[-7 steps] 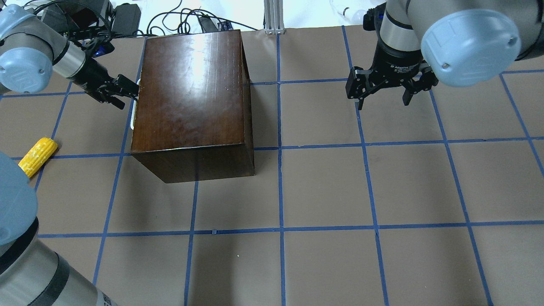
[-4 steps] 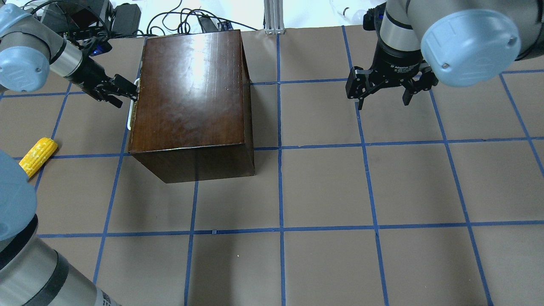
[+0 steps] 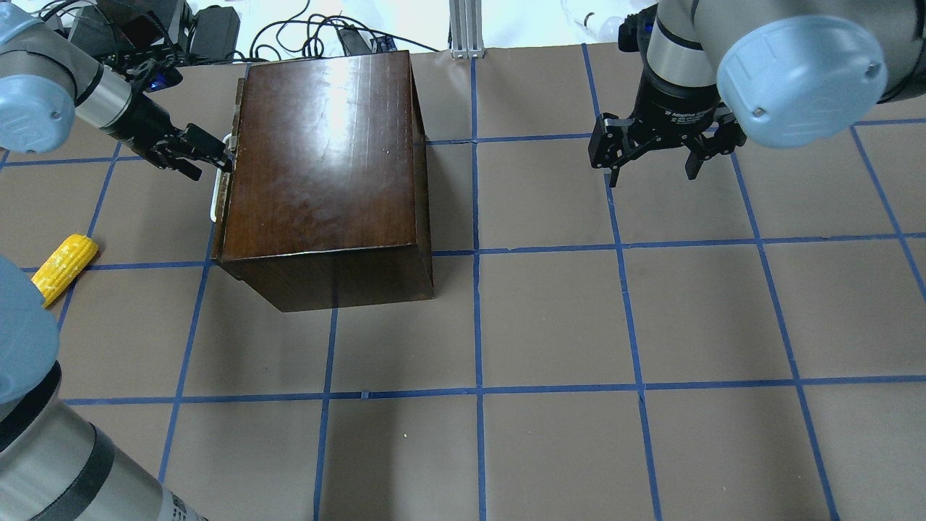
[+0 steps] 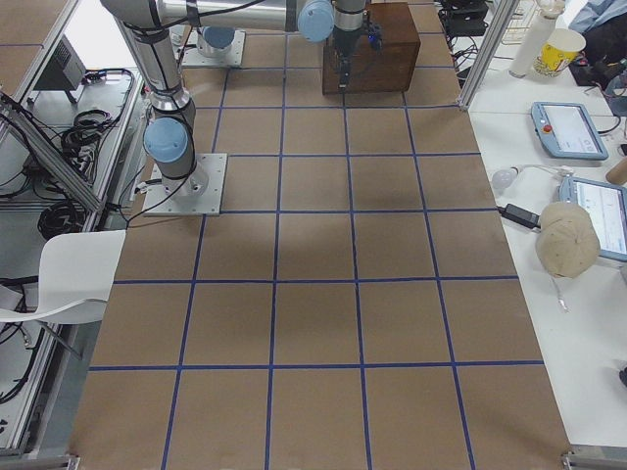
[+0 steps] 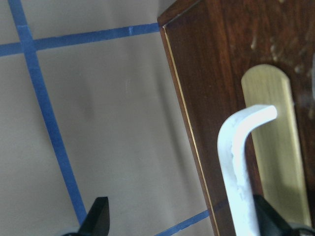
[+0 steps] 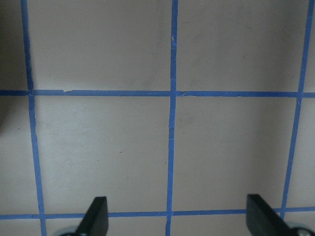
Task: Open drawer and put corn inside
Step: 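Pull the drawer outward from the cabinet with the left gripper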
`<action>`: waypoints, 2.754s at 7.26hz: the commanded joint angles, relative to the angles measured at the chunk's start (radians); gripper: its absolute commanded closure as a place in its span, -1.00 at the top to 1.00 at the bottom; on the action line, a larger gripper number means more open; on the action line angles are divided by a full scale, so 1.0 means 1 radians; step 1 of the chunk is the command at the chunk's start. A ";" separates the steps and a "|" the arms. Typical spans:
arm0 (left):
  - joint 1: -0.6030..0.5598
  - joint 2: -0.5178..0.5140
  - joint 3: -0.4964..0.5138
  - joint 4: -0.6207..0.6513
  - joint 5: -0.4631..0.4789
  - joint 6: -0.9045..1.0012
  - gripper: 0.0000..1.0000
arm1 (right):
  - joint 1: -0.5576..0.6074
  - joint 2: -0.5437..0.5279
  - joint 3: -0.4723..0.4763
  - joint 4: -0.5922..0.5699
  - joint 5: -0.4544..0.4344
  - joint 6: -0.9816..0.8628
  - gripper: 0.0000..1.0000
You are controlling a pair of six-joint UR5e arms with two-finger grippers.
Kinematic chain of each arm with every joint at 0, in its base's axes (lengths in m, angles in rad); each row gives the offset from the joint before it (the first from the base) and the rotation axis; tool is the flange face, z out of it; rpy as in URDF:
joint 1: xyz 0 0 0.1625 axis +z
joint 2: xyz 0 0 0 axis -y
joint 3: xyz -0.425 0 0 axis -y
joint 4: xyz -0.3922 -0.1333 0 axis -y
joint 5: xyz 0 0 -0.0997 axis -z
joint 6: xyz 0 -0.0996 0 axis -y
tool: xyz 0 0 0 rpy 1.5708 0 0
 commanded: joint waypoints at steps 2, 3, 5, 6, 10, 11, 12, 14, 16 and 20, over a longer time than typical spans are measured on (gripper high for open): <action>0.024 0.000 0.001 -0.002 0.000 0.023 1.00 | 0.000 -0.001 0.000 -0.002 0.000 0.000 1.00; 0.035 0.000 0.001 -0.002 0.000 0.042 1.00 | 0.000 0.001 0.000 0.000 0.000 0.000 1.00; 0.038 -0.005 0.009 -0.002 0.000 0.050 1.00 | 0.000 0.001 0.000 0.000 0.000 0.000 1.00; 0.046 -0.009 0.016 -0.008 0.000 0.065 1.00 | 0.000 0.001 0.000 0.000 0.000 0.000 1.00; 0.070 -0.018 0.032 -0.011 0.020 0.102 1.00 | 0.000 0.001 0.000 0.000 0.000 0.000 1.00; 0.081 -0.020 0.033 -0.011 0.020 0.107 1.00 | 0.000 0.001 0.000 0.000 0.000 0.000 1.00; 0.084 -0.022 0.041 -0.014 0.020 0.122 1.00 | 0.000 0.001 0.000 0.000 0.000 0.000 1.00; 0.084 -0.031 0.065 -0.032 0.047 0.130 1.00 | 0.000 0.001 0.000 0.000 0.000 0.000 1.00; 0.118 -0.044 0.070 -0.042 0.048 0.159 1.00 | 0.000 0.001 0.000 0.000 0.000 0.000 1.00; 0.133 -0.048 0.081 -0.052 0.051 0.188 1.00 | 0.000 0.001 0.000 0.000 0.000 0.000 1.00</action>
